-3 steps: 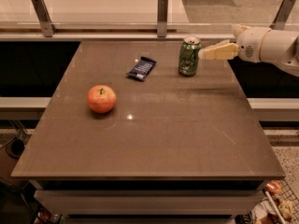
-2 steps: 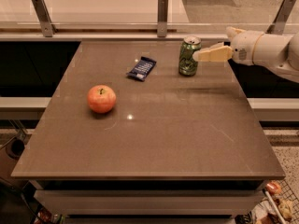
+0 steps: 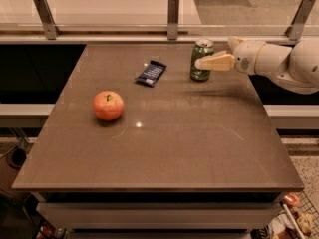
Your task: Knock green can over
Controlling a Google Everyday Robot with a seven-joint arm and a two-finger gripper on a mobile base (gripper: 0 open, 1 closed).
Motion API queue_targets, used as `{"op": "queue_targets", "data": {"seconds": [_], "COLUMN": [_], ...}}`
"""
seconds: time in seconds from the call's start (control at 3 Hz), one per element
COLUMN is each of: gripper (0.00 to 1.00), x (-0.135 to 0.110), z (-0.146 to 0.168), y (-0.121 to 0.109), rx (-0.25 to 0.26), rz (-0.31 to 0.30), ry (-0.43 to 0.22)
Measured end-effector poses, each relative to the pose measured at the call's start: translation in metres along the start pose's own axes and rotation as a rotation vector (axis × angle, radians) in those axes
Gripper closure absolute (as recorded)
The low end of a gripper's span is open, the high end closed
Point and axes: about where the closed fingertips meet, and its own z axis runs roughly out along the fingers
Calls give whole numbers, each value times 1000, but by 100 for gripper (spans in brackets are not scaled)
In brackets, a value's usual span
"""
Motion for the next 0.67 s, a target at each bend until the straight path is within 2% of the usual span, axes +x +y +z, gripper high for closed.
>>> {"op": "queue_targets", "data": {"seconds": [0.33,0.67], "gripper": [0,17], "x": [13,17], "z": [11,20], "y": [4,10], "rx": [-17,-38], "rz": [33,33], "ry": [-20,-40]}}
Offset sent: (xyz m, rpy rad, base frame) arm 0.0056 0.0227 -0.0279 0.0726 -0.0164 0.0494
